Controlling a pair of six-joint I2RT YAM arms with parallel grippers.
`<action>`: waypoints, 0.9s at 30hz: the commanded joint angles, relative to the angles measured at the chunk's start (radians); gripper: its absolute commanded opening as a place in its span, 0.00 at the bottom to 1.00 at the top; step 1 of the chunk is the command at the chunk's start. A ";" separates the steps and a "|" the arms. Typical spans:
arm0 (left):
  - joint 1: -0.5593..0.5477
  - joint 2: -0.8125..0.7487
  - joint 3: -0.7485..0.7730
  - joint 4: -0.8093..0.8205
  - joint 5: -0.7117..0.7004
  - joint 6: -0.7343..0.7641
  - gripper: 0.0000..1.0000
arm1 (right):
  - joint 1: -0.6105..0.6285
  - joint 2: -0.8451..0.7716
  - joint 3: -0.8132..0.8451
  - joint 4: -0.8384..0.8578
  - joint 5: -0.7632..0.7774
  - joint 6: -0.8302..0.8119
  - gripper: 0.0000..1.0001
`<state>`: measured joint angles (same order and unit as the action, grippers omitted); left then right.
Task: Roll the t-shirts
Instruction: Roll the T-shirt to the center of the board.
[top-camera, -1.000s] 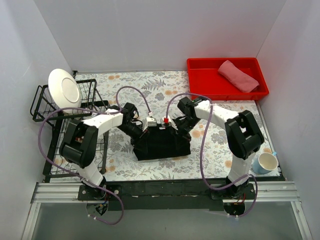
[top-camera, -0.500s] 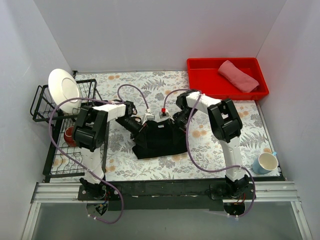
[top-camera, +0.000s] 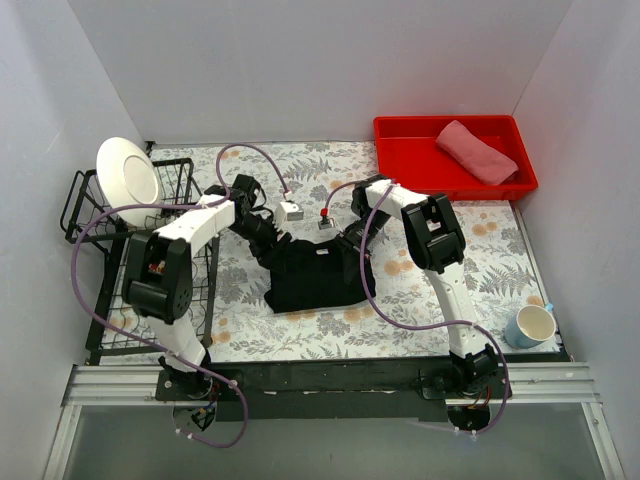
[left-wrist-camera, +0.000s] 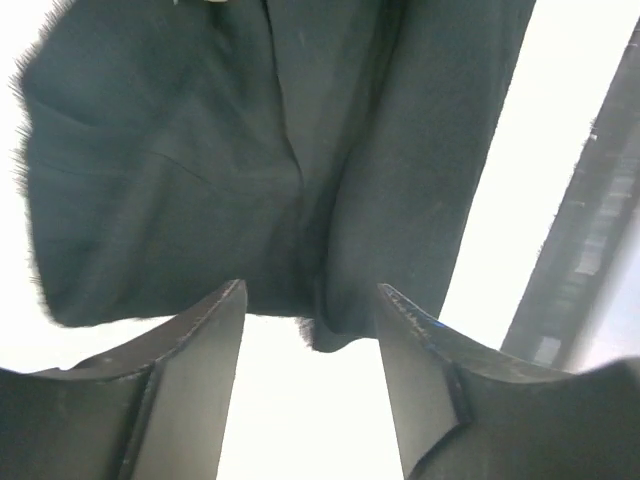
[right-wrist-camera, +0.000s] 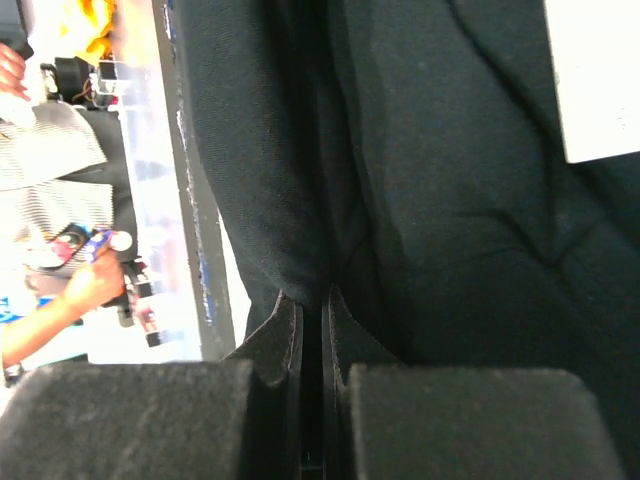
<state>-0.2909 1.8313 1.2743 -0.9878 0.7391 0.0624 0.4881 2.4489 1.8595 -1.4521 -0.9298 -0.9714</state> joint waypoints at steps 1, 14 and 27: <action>-0.114 -0.228 -0.042 0.127 -0.150 0.019 0.54 | -0.006 0.079 0.070 0.186 0.186 0.023 0.01; -0.418 -0.454 -0.487 0.520 -0.366 0.082 0.60 | 0.009 0.174 0.144 0.147 0.201 0.016 0.01; -0.410 -0.328 -0.589 0.626 -0.420 0.077 0.06 | -0.025 0.020 0.121 0.150 0.131 0.000 0.25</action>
<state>-0.7094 1.4368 0.7139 -0.3206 0.3489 0.1463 0.4866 2.5332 1.9968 -1.5337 -0.9165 -0.8940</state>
